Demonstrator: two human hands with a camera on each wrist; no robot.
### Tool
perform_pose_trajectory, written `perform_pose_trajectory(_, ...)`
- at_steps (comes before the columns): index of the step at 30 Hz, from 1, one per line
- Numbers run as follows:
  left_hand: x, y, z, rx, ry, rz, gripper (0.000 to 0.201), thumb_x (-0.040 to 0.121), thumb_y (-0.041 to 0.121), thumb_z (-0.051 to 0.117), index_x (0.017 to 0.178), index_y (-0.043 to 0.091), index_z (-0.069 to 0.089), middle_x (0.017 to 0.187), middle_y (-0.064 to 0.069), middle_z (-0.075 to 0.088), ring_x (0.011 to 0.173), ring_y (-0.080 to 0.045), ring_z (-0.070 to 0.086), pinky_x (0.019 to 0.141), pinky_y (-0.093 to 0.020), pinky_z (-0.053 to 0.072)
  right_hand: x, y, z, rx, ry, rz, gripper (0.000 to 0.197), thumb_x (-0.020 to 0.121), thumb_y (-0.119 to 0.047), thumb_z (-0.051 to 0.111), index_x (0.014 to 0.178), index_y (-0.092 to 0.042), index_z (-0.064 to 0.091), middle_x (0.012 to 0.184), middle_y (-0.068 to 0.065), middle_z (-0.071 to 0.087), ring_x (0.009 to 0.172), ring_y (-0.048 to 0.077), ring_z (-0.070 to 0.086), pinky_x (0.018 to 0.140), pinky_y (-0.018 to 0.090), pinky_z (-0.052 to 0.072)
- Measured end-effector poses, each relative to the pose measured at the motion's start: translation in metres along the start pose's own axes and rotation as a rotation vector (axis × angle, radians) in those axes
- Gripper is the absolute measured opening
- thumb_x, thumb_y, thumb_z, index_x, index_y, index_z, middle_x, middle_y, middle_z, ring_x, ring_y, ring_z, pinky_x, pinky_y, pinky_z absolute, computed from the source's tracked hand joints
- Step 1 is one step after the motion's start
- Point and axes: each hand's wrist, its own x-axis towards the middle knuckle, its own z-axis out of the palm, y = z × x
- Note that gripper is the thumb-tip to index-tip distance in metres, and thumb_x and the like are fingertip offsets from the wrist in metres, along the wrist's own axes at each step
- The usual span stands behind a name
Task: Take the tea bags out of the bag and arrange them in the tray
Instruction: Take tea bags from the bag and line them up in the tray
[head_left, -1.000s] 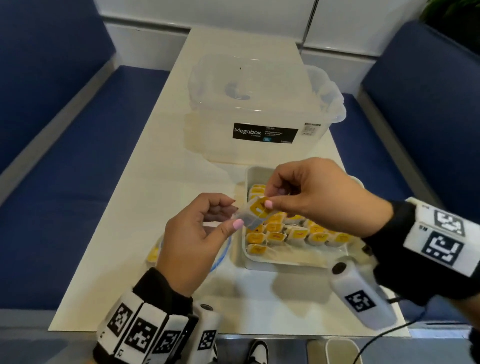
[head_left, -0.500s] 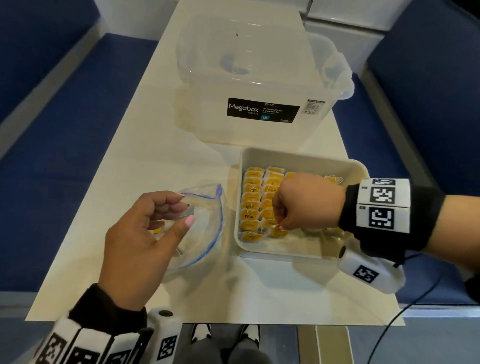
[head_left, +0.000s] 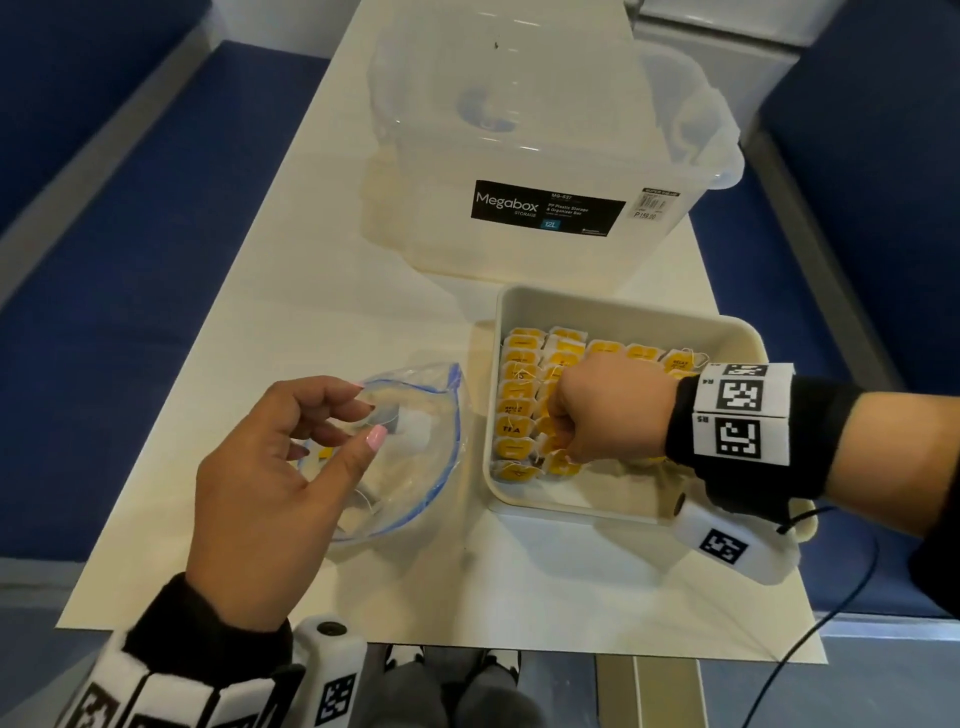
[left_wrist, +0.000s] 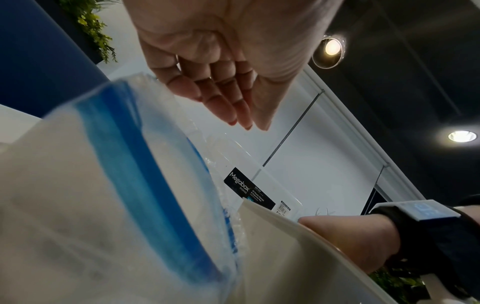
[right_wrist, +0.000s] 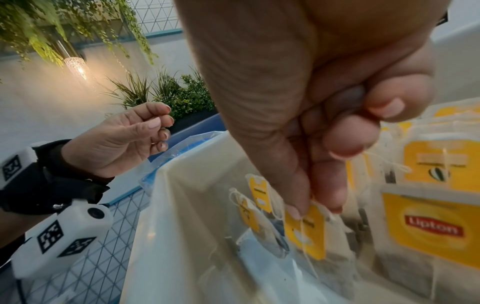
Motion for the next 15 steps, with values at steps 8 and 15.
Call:
perform_pose_trajectory(8,0.003,-0.022,-0.023,0.267,-0.034,-0.135,0.048,0.075,0.017,0.074,0.113,0.035,0.05,0.098,0.021,0.049,0.086,0.002,0.049,0.064,-0.013,0.035,-0.027,-0.024,-0.039,0.175,0.16,-0.024,0.015,0.078,-0.035,0.069,0.071,-0.023,0.063,0.068,-0.007,0.062,0.062,0.009,0.054,0.061,0.027,0.044)
perform_pose_trajectory(15,0.0,-0.032,-0.03,0.321,-0.103,-0.238,0.042,0.082,0.016,0.065,0.119,0.027,0.049,0.086,0.011,0.054,0.065,-0.006,0.056,0.057,-0.014,0.036,0.0,-0.126,-0.011,0.385,0.242,-0.199,0.016,0.085,-0.017,0.055,0.094,-0.017,0.068,0.096,0.005,0.069,0.089,0.024,0.062,0.071,0.026,0.043)
